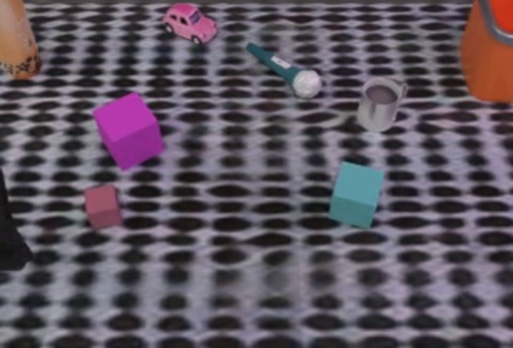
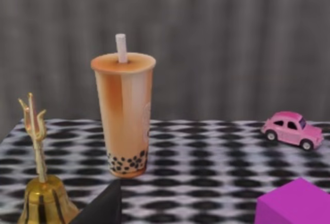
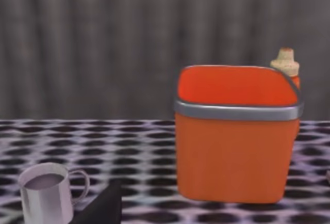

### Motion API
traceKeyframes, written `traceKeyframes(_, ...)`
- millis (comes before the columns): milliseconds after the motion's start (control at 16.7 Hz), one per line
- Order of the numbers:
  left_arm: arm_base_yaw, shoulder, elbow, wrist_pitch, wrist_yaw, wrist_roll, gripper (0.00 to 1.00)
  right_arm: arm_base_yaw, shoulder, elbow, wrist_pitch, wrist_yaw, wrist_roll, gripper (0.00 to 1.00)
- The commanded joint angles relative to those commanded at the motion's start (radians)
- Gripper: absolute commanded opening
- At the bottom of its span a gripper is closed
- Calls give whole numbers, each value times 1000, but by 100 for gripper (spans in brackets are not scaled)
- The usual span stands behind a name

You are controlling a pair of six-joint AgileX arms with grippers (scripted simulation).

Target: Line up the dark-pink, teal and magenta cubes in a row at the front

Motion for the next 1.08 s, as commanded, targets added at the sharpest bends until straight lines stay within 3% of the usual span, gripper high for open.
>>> traceKeyframes(240,-5,30,28,-20,1,22,100,0,0,0,0,0,0,100)
traceKeyframes(420,-22,156,136,-96,2,107,100,0,0,0,0,0,0,100)
traceKeyframes(1080,-129,1201,823,-615,-3,676,100,0,0,0,0,0,0,100)
